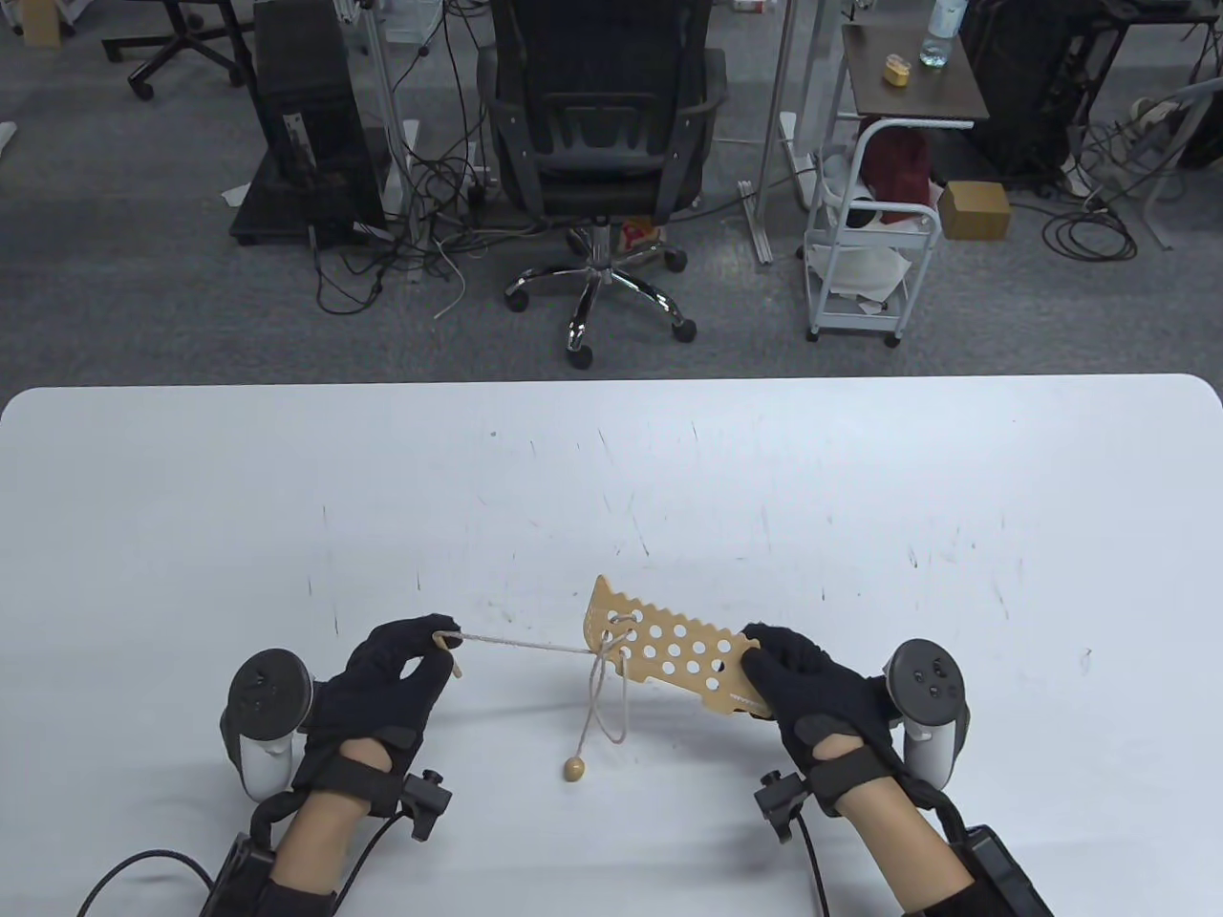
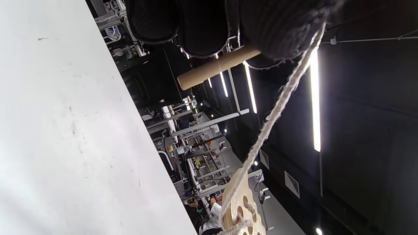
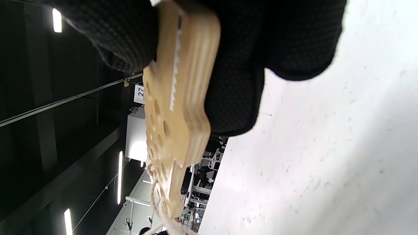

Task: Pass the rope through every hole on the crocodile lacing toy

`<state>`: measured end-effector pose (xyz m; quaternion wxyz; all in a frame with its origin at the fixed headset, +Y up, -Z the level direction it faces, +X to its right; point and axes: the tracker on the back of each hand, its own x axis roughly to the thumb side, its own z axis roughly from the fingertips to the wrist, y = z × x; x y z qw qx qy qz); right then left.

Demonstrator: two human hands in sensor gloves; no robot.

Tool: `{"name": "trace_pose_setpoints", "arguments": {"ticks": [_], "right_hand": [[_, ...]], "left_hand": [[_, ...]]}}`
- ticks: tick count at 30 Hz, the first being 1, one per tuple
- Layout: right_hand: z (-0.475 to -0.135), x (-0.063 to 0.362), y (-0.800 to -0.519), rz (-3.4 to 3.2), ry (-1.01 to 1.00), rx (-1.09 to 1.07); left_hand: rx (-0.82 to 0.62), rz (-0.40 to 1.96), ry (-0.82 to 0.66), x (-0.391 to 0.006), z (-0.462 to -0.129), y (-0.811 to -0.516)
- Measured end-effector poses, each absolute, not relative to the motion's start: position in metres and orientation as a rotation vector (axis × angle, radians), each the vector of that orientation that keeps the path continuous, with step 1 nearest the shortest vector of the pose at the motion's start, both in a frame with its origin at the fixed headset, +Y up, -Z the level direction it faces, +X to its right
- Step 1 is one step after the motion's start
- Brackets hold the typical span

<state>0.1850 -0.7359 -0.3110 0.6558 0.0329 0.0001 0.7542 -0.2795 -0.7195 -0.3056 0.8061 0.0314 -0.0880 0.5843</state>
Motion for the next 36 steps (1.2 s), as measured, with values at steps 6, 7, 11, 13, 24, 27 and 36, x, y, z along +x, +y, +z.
{"name": "trace_pose_setpoints", "arguments": {"ticks": [6, 7, 11, 13, 24, 27, 36], "right_hand": [[-0.313, 0.188, -0.736, 1.727, -0.009, 0.07], [-0.313, 0.189, -0.736, 1.735, -0.018, 0.065], [-0.315, 0.193, -0.736, 1.769, -0.04, 0.059], [-0.316, 0.195, -0.736, 1.77, -0.043, 0.049], [-0.324, 0.209, -0.741, 1.79, -0.067, -0.01], [-0.325, 0.211, -0.741, 1.796, -0.073, -0.019], [-0.328, 0.214, -0.742, 1.806, -0.074, -0.04]], "left_hand": [[0.111, 1.286, -0.172, -0.289, -0.304, -0.715], [0.118, 1.292, -0.169, -0.291, -0.304, -0.714], [0.142, 1.321, -0.149, -0.301, -0.303, -0.713], [0.155, 1.328, -0.137, -0.306, -0.304, -0.713], [0.208, 1.361, -0.102, -0.32, -0.303, -0.709], [0.219, 1.371, -0.098, -0.323, -0.303, -0.708], [0.273, 1.405, -0.07, -0.335, -0.301, -0.705]]}}
